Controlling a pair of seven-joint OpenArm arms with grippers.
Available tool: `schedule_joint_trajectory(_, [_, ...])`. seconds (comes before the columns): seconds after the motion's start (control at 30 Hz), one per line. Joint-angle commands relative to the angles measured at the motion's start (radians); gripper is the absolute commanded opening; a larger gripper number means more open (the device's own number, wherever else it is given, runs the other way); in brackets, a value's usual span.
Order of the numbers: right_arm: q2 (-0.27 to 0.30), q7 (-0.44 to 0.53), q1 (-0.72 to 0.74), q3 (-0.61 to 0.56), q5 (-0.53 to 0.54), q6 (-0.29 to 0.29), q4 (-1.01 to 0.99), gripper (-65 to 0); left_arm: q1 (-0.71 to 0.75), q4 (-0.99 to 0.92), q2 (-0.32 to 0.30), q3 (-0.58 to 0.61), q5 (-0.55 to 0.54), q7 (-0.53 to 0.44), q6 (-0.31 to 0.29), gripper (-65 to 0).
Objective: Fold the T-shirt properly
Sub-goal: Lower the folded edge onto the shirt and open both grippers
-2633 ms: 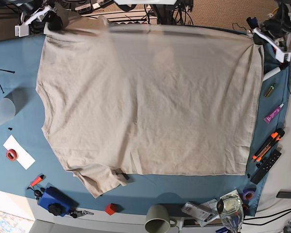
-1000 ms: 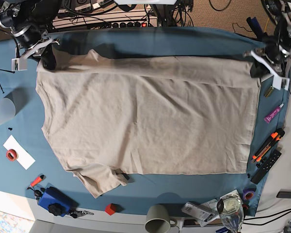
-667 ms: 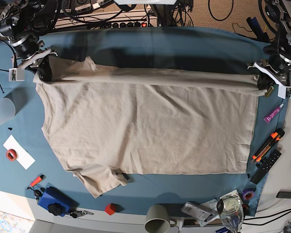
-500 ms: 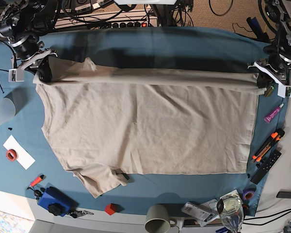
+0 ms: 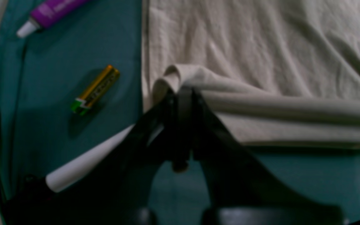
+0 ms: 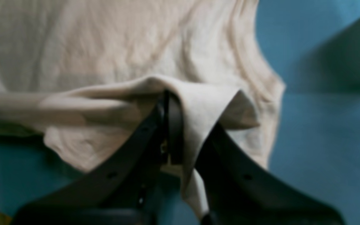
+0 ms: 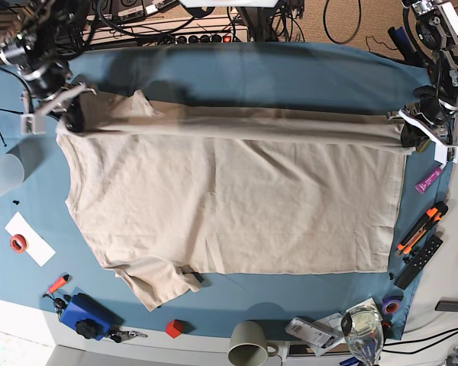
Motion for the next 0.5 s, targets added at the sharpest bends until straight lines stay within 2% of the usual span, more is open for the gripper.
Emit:
schedule_joint_trajectory(0.0, [0.017, 0.033, 0.018, -0.01, 0.011, -0.002, 0.001, -65.0, -0.007, 0.014, -0.021, -0.006, -0.003, -0.032, 0.0, -65.0])
schedule_joint_trajectory(0.3, [0.017, 0.077, 0.142, -0.126, -0.136, -0.002, -0.079, -65.0, -0.008, 0.01, -0.022, -0.006, -0.003, -0.049, -0.001, -65.0])
schedule_joint_trajectory(0.47, [0.016, 0.087, 0.195, -0.168, -0.156, -0.002, -0.133, -65.0, -0.028, -0.015, -0.022, -0.006, -0.003, -0.05, -0.003, -65.0])
